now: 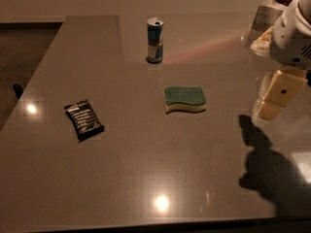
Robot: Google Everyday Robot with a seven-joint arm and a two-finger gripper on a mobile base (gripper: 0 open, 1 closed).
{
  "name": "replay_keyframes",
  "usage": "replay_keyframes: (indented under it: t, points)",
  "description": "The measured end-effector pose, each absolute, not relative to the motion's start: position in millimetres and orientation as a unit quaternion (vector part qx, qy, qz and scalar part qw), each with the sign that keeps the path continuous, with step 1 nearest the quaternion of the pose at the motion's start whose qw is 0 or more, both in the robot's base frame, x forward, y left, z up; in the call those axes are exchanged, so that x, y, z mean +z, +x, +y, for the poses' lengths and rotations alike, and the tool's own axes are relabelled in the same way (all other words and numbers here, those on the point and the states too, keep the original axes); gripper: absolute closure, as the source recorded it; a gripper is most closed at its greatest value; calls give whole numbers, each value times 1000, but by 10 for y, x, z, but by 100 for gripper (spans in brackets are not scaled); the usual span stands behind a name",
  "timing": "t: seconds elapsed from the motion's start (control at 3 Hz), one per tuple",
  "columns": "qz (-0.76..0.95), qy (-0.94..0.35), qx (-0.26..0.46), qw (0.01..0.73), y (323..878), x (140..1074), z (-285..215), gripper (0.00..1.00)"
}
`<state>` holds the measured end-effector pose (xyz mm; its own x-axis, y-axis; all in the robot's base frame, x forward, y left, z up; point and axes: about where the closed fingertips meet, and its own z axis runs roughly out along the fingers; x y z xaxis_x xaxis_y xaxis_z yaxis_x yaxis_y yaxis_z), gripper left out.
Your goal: Move sponge near rxbar chocolate
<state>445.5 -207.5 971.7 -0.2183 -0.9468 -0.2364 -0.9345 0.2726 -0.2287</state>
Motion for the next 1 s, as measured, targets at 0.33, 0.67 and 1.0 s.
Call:
replay_keyframes:
  t: [0.33,0.67,1.0]
  points:
    - [778,-605,16,172,4573,9549,-1845,0]
    - [772,-608,60,173,4718,9316,-1535,0]
    - [772,-605,93,171,4862,9095,-1290,0]
